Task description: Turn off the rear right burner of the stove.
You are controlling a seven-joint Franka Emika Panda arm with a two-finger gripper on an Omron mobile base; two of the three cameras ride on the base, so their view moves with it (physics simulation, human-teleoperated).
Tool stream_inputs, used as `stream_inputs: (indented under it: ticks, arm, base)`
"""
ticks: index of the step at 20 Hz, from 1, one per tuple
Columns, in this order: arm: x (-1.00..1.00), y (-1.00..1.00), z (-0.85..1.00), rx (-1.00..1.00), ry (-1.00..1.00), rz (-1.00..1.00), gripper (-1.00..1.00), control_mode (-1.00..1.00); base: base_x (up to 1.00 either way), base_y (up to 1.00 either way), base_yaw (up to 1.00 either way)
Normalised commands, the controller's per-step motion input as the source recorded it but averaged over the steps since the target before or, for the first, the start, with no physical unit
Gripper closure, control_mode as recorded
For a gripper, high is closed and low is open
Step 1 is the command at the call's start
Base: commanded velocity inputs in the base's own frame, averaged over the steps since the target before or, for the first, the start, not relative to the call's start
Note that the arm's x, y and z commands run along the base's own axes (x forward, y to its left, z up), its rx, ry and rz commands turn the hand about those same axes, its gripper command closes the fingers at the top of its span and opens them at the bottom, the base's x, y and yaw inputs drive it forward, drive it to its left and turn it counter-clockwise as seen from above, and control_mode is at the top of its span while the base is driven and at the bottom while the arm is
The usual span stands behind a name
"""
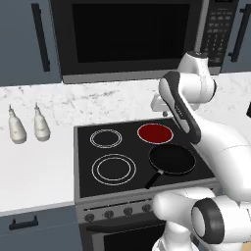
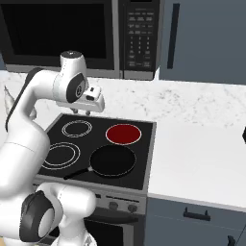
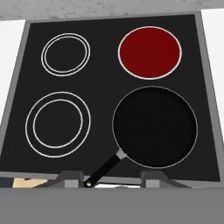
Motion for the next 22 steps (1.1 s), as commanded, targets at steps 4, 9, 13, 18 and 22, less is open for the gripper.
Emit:
stream_inputs:
  ticks: [4, 9, 13, 18, 22]
  arm:
    - [0.0, 0.0, 0.0, 0.0, 0.0, 0.0, -1.0, 1.0]
    - [0.0, 0.0, 0.0, 0.0, 0.0, 0.0, -1.0, 1.0]
    - [0.0, 0.0, 0.0, 0.0, 0.0, 0.0, -1.0, 1.0]
    - [0.0, 0.0, 0.0, 0.0, 0.0, 0.0, -1.0, 1.0]
    - [0.0, 0.0, 0.0, 0.0, 0.0, 0.0, -1.0, 1.0]
  base:
    - [0.0, -0.04, 0.0]
    - [0.05, -0.45, 0.0]
    - [0.11, -0.5, 0.0]
    - [0.23, -0.32, 0.0]
    - [0.39, -0.24, 0.0]
